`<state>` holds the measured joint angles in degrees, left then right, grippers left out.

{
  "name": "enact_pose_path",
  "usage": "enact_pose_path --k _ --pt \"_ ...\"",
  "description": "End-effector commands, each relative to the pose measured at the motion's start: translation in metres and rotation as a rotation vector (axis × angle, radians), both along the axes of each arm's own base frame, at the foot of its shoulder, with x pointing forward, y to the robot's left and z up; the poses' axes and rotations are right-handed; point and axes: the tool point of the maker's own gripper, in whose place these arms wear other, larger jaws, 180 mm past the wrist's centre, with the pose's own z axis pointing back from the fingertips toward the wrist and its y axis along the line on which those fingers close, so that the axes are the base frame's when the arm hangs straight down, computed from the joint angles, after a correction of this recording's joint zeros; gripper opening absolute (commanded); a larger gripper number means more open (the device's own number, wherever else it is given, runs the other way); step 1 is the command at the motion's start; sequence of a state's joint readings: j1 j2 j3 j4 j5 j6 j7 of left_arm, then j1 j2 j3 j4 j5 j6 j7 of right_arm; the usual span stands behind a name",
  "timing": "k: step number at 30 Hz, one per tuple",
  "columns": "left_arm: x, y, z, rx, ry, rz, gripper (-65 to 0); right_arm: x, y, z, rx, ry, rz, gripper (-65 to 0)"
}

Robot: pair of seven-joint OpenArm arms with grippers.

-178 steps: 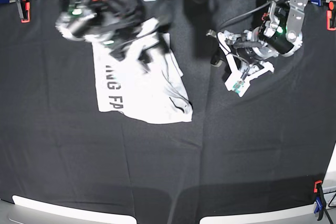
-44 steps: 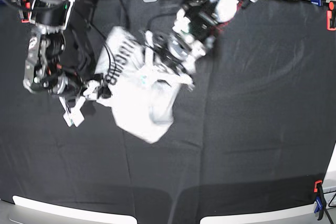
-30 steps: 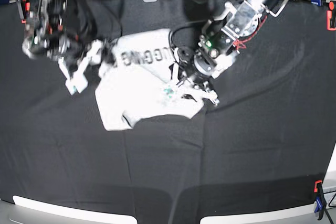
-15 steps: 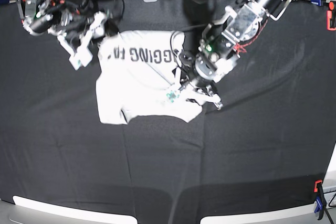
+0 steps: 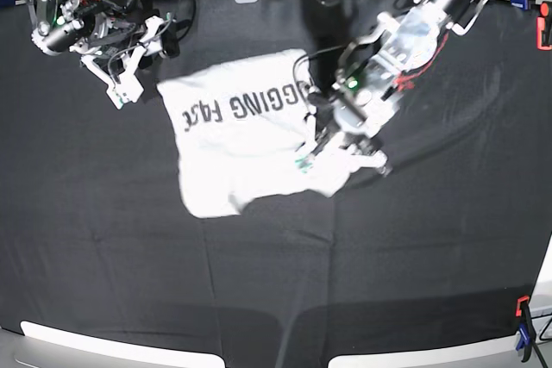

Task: Layout the t-shirt on the table in an organized manner, then fold the t-shirt properly

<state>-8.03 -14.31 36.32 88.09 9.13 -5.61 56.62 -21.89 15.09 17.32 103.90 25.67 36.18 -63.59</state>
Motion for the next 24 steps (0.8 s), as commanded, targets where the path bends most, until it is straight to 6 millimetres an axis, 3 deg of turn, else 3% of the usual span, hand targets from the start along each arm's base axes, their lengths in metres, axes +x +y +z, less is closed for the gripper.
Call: enact_pose_path --k 1,8,13,17,20,24 --pt "0.007 -0.009 0.017 -0.040 -0.034 -0.008 -41.3 0.003 -0.004 0.005 -0.012 -0.012 0.002 -34.7" --pt "-0.002 -0.067 0.078 -0.352 -0.068 -0.107 -41.3 0.004 -0.001 0.007 0.001 -0.019 0.004 -34.7" --pt "-0.007 -0.081 0.108 -0.465 -0.093 -0.108 -41.3 0.004 0.005 0.022 -0.002 -0.068 0.029 -34.7" --pt "0.001 -0.072 0.144 -0.567 -0.226 0.004 -41.3 -0.010 0.009 0.040 -0.029 -0.105 0.055 -34.7" --pt "-0.010 -0.059 0.141 -0.586 -0.216 0.069 -41.3 -0.027 0.010 0.047 -0.037 -0.107 0.062 -34.7" --pt "-0.039 -0.033 0.113 -0.572 -0.094 0.174 -41.3 -0.055 0.016 0.054 -0.007 -0.084 0.067 -34.7"
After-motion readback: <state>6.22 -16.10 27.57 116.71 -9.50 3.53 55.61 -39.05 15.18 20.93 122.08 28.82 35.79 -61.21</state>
